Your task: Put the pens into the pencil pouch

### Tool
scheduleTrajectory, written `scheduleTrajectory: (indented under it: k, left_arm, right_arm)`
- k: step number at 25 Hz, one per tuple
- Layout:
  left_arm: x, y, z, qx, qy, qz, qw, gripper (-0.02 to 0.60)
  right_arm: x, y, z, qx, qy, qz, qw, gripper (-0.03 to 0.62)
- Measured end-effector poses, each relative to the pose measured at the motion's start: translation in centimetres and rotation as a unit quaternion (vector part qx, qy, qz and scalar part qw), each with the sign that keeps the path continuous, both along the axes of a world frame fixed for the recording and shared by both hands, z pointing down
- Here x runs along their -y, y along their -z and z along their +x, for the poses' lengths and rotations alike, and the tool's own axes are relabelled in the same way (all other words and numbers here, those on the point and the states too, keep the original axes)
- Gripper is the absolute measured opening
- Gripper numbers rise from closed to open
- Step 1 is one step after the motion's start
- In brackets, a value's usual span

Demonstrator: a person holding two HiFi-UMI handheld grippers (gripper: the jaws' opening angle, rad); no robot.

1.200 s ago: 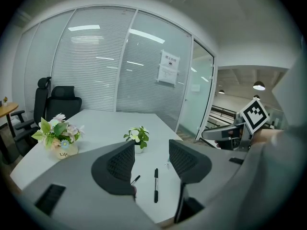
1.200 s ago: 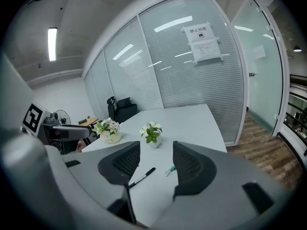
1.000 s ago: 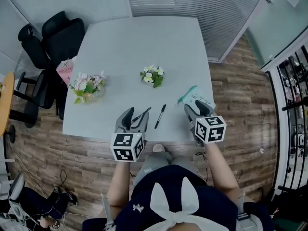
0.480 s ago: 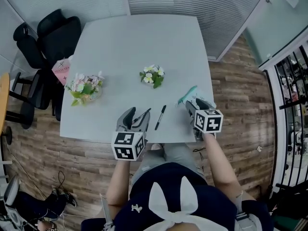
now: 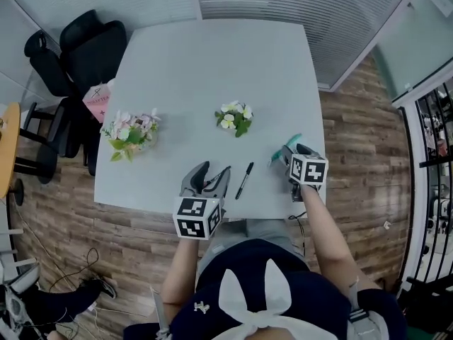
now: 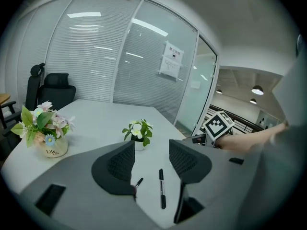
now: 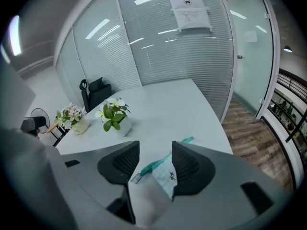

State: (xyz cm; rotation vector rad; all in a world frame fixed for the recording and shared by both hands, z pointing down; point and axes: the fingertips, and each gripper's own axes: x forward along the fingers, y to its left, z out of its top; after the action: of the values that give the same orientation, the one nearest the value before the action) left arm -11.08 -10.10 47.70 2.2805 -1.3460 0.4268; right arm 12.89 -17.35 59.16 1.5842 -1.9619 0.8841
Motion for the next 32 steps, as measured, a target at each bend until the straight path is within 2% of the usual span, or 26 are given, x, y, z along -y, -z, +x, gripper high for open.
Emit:
scheduleTrajectory:
  k: [11, 13, 17, 23, 32]
  left_arm:
    - [1.7, -2.9, 0.3, 0.006, 0.002, -0.039, 0.9992, 0.215]
    - [1.8, -3.3, 0.5, 0.006, 0.0, -0.044, 0.999, 0.215]
    - [1.8, -3.9, 1.0, 0.006, -0.002, -0.052, 0.9986, 0.215]
    - [1.5, -4.3, 1.4, 0.008, -0.005, -0.055, 0.9984, 0.215]
    - [1.0, -4.1, 1.6, 0.009, -0.005, -0.049, 0.9987, 0.215]
  right_arm:
    - [2.2, -6.4, 1.7, -0.029, -0.051, -0.081, 0.995, 0.21]
    - [2.4, -7.1, 1.9, -0.036, -0.054, -0.09, 0.994, 0.197]
    - [2.2, -8.0, 1.8, -0.04, -0.045, -0.099, 0.993, 0.129]
    - [2.1, -6.9, 1.6, -0.02, -0.034, -0.08, 0.996, 0.044]
    - [0.8, -3.1, 1.4, 0.037, -0.03, -0.037, 0.998, 0.032]
